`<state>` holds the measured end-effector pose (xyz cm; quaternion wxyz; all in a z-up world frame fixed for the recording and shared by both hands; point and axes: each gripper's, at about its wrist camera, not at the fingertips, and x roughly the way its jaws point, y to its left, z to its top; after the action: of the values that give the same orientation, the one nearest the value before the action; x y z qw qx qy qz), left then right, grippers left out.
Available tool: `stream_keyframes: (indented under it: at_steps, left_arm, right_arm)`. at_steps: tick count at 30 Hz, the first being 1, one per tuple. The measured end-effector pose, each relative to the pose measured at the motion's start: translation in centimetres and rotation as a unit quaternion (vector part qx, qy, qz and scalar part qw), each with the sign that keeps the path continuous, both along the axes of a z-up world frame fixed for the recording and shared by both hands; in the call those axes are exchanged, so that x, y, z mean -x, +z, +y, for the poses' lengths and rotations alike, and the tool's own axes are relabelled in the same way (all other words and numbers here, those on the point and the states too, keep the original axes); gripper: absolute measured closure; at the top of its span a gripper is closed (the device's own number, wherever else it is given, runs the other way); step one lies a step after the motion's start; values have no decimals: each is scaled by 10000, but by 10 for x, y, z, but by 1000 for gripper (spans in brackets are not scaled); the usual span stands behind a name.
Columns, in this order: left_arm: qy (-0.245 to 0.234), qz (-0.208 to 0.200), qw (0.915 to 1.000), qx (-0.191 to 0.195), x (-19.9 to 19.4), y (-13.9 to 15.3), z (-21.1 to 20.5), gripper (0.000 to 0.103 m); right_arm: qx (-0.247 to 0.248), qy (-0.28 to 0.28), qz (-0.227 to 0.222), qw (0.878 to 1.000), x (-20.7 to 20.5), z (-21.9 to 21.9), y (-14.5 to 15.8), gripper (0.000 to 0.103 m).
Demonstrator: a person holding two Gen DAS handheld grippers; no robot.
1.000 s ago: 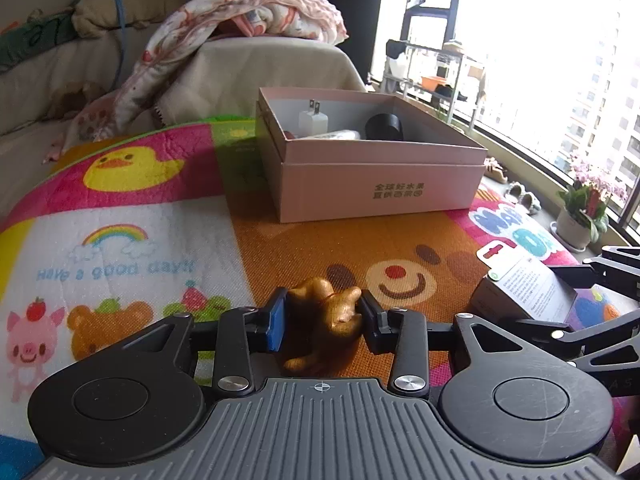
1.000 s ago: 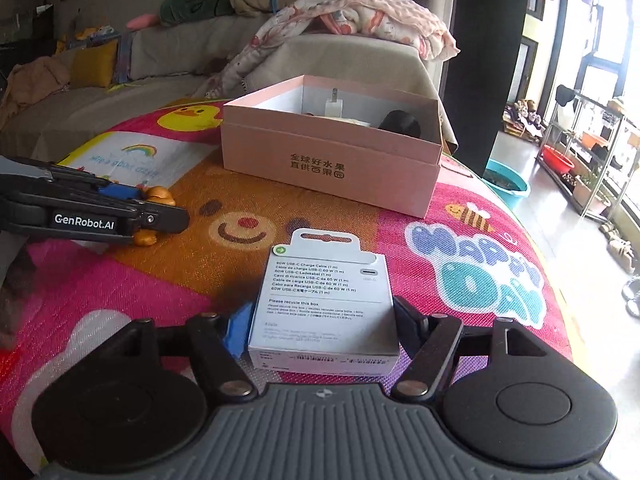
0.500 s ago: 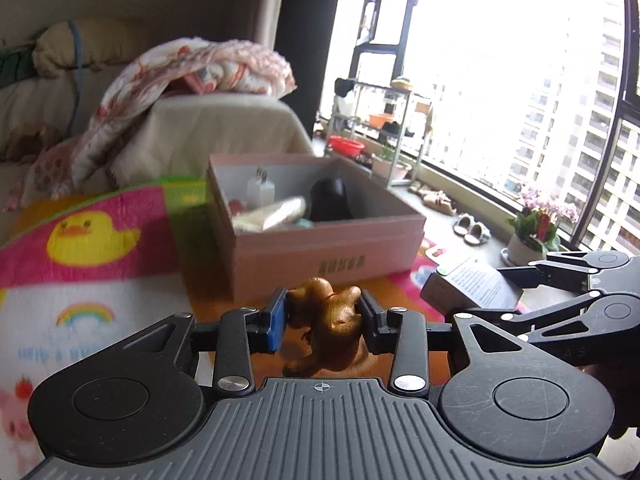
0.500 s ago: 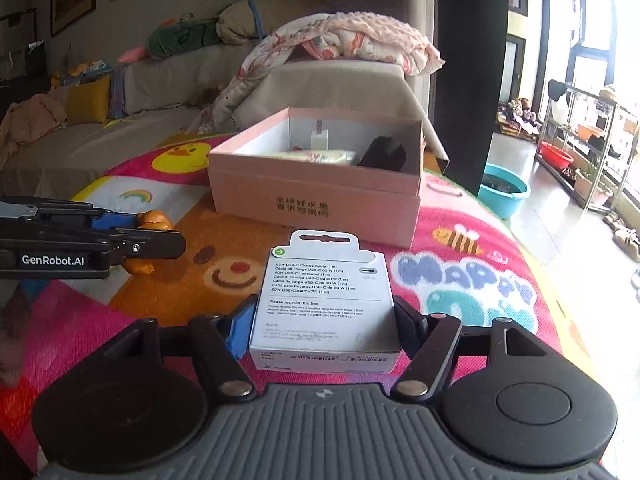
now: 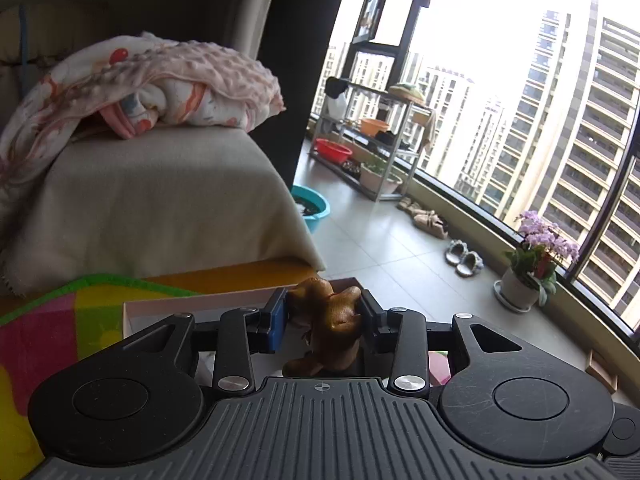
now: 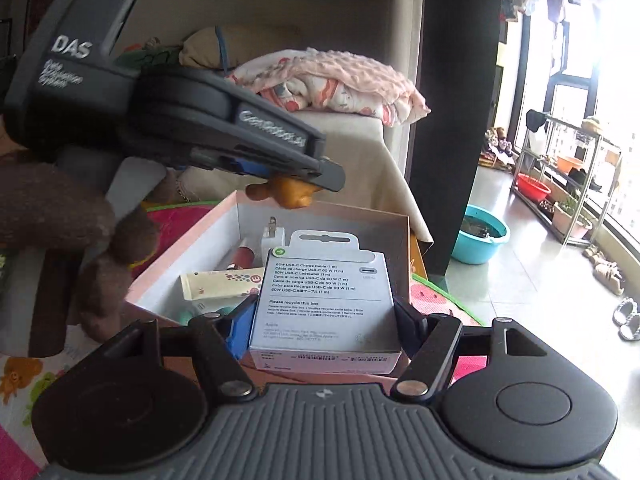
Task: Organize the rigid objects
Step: 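Lower the toy figure and white box into the pink box and open both grippers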
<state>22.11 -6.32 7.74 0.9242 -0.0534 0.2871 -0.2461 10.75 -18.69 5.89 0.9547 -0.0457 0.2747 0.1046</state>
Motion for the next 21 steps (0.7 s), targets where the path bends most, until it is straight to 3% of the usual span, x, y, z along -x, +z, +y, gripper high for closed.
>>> stream_keyframes:
  at_steps: [5,10,14,17,21]
  left_arm:
    - [29,461,9989,59,-31,-24,3,60]
    - [132,55,9998,125,-22,-12,24,60]
    - [441,-260,9982,313,22,6,58,60]
    - [635,-350,9973,136,69,9,80,60]
    - [779,-44,9969,-88,131,-9,103,60]
  right_arm:
    - [62,101,50,9999,-26,12,-10,34]
    - [86,56,84,9999,-30,20,-11,22]
    - [-54,-164,-35,9998,-13,13,-12,22]
    - [-296,-250,-142,9992,10,1,-9,22]
    - [-475,-293,-227,9982,47,-11,-6,22]
